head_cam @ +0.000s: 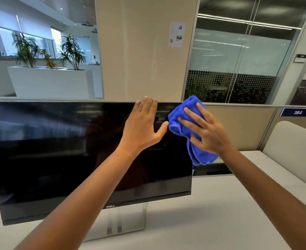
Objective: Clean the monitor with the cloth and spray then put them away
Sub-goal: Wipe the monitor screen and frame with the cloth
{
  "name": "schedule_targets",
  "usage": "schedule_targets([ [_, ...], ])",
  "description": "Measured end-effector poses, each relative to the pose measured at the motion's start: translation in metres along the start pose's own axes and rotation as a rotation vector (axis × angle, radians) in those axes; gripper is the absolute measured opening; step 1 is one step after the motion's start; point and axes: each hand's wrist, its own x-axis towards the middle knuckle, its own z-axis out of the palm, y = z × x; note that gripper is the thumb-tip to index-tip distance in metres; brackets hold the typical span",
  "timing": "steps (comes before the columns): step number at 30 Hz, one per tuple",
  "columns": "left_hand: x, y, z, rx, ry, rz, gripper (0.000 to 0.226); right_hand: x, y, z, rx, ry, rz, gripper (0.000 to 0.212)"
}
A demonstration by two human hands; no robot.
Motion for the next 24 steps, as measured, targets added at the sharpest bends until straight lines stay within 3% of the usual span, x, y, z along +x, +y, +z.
schedule_targets([
  [7,0.007,0.012,0.013,-0.012,-0.001,0.001,0.068,0.002,-0.035,0.017,0.197,0.162,0.376,0.052],
  [14,0.007,0.014,0.016,-0.016,0.016,-0.005,0.067,-0.046,-0.093,0.048,0.287,0.220,0.604,0.054],
  [21,0.006,0.015,0.017,-0.012,0.020,-0.003,0.068,-0.129,-0.154,0.061,0.303,0.059,0.651,0.051],
  [24,0.005,0.016,0.017,-0.013,0.016,-0.002,0.068,-0.151,-0.167,0.057,0.367,-0.072,0.651,0.073],
])
